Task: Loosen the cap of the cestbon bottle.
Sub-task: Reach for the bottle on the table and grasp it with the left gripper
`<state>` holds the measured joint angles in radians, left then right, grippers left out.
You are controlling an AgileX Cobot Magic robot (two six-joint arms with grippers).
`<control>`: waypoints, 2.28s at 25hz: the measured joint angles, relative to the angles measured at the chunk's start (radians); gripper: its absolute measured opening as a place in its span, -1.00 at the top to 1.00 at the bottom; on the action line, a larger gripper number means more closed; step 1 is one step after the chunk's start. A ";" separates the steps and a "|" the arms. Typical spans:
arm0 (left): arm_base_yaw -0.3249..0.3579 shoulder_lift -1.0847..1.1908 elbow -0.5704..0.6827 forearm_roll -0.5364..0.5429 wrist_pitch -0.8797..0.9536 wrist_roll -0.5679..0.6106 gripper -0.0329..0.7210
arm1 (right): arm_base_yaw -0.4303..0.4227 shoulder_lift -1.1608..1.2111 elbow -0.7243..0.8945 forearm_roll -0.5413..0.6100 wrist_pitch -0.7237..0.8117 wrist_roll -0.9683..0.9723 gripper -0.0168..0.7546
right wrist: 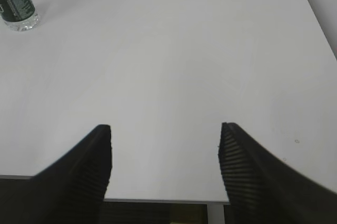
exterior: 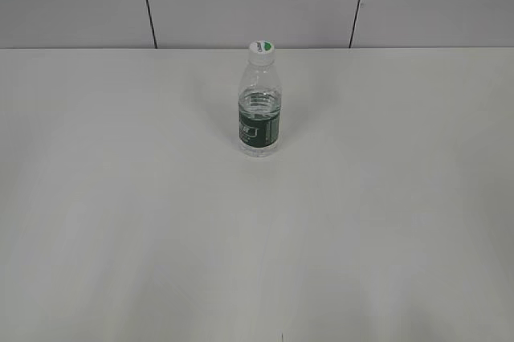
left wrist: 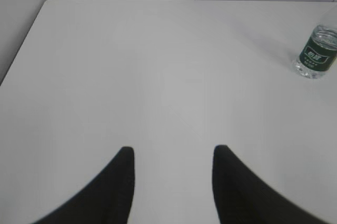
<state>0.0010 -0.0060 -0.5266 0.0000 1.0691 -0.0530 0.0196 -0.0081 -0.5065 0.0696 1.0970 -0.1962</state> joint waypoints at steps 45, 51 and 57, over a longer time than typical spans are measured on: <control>0.000 1.418 -0.040 0.146 -1.784 0.000 0.16 | 0.000 0.000 0.000 0.000 0.000 0.000 -0.31; 0.000 1.680 -0.040 0.203 -1.983 -0.019 0.26 | 0.000 0.000 0.000 0.000 0.000 0.000 -0.31; 0.000 1.906 -0.133 0.428 -2.048 -0.133 0.27 | 0.000 0.000 0.000 0.000 0.000 0.000 -0.31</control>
<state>0.0010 1.9003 -0.6594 0.4278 -0.9788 -0.1861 0.0196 -0.0081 -0.5065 0.0696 1.0970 -0.1962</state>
